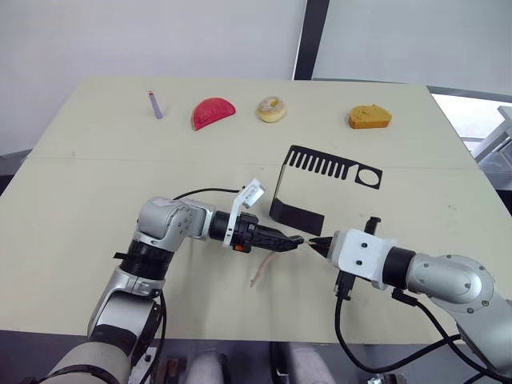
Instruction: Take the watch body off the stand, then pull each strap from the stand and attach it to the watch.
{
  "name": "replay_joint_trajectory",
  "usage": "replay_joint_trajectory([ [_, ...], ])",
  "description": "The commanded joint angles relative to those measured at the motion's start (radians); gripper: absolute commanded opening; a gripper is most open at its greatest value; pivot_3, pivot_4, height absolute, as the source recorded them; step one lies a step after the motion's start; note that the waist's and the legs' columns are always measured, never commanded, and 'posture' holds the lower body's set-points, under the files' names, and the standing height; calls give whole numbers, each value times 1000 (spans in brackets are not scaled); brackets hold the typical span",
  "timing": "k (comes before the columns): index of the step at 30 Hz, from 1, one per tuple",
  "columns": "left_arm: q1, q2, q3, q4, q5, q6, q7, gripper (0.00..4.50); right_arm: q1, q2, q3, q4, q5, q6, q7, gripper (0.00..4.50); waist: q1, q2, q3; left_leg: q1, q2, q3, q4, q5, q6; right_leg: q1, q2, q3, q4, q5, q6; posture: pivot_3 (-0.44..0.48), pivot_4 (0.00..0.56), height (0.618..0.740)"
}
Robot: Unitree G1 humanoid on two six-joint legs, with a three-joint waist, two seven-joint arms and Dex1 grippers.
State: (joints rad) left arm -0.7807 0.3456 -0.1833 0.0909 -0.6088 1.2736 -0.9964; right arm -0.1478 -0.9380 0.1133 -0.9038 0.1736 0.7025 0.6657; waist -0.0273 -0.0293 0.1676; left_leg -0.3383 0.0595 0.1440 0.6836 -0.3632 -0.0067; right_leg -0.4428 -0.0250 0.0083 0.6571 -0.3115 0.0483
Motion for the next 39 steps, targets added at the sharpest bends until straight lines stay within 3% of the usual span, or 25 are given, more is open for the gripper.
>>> replay_joint_trajectory([
  [1, -31, -30, -6, -38, -48, 2, -14, 1604, -28, 2, 6, -14, -18, 0, 1, 0, 0, 0, 0, 0, 0, 0, 0, 0, 0, 0, 0, 0, 0, 0, 0, 0, 150, 737],
  [39, -37, -64, 11, -51, -60, 25, 15, 1604, -82, 9, 36, 8, -43, 59, -1, 0, 0, 0, 0, 0, 0, 0, 0, 0, 0, 0, 0, 0, 0, 0, 0, 0, 150, 737],
])
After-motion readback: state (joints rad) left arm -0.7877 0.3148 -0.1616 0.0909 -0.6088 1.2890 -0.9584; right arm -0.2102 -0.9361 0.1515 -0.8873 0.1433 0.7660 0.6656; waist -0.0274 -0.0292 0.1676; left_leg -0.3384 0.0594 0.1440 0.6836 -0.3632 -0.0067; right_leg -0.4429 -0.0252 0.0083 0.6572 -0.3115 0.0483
